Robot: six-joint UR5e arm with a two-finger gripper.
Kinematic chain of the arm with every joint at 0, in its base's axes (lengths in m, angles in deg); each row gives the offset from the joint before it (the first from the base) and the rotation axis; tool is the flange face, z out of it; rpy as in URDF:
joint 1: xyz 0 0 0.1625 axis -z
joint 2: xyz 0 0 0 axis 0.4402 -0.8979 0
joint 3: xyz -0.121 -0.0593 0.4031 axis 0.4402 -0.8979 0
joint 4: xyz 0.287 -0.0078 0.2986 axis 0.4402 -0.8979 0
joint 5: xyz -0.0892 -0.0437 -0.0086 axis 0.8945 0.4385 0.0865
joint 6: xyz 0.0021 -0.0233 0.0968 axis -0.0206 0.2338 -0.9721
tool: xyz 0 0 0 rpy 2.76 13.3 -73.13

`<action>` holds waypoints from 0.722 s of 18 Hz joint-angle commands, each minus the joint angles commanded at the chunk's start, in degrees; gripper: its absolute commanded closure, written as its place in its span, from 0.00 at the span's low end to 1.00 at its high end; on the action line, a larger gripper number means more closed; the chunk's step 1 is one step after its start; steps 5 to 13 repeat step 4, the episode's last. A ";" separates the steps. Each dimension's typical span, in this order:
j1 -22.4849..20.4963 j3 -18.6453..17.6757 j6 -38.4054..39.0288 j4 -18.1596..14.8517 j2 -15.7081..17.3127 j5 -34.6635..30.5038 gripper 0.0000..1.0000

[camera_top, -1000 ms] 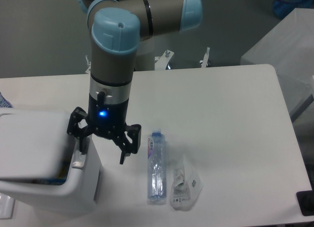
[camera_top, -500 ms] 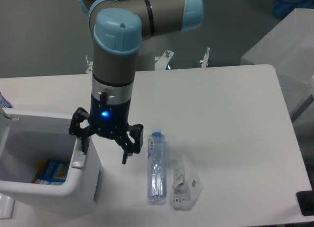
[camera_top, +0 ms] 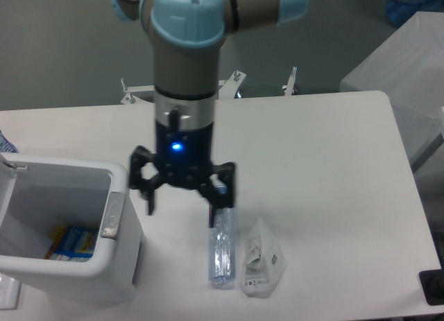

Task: Open the trash can
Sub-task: 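Lift the gripper away from the trash can toward the water bottle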

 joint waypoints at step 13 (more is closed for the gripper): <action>-3.43 -0.70 -7.83 -1.49 0.09 -5.63 0.00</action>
